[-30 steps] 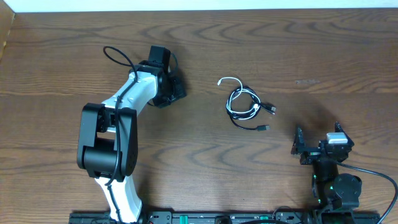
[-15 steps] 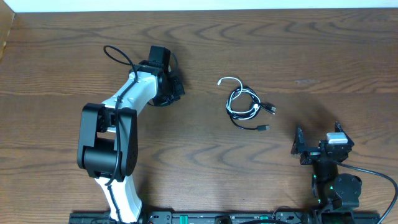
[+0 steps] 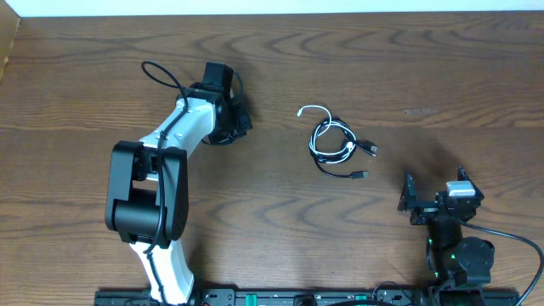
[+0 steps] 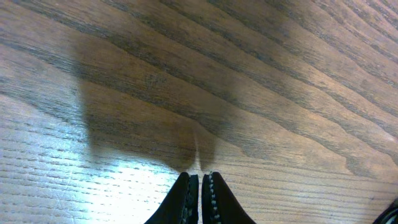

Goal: Untangle cables

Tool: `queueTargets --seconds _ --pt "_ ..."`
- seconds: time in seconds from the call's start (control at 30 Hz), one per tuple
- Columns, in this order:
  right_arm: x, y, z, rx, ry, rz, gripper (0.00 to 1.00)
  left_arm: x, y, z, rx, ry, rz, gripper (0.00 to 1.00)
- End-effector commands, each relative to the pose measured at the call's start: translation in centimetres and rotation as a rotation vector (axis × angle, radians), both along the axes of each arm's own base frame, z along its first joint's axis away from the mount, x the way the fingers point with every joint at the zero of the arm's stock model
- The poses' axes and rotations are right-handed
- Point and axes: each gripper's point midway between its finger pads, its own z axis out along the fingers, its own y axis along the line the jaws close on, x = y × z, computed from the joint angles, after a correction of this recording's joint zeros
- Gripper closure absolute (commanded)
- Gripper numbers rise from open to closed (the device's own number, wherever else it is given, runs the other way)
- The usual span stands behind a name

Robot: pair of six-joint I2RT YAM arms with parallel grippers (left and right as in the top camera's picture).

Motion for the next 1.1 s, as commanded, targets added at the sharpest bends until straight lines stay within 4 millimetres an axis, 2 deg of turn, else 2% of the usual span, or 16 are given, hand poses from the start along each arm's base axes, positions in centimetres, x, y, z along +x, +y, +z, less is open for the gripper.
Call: queueTargets --seconds 0.0,0.5,0.8,0.83,0.9,0.97,1.07 --pt "0.0 0.1 -0.1 0.006 0.003 0.004 0.01 0.2 0.5 0.7 0.031 -0.027 -0.013 0.9" --pt "0.0 0.1 -0.1 0.006 0.003 0.004 0.01 0.2 0.5 0.8 0.03 -0.03 -0.013 0.85" --pt "0.0 0.1 -0.1 0.006 0.003 0.004 0.01 -0.3 0.6 4.3 0.024 -0.074 -0.015 0.85" --pt "0.0 0.1 -0.1 0.006 0.003 0.004 0.01 -0.4 0.6 4.5 0.025 -0.075 -0.015 0.83" --pt "0.0 0.1 -0.1 0.006 0.003 0.004 0.01 -0.3 1.0 4.5 0.045 -0.077 -0.008 0.66" --pt "0.0 0.1 -0.1 0.006 0.003 0.004 0.01 -0.1 2.3 4.3 0.118 -0.085 0.014 0.63" --pt "0.0 0.1 -0.1 0.006 0.003 0.004 0.01 0.1 3.7 4.3 0.197 -0.098 0.04 0.41"
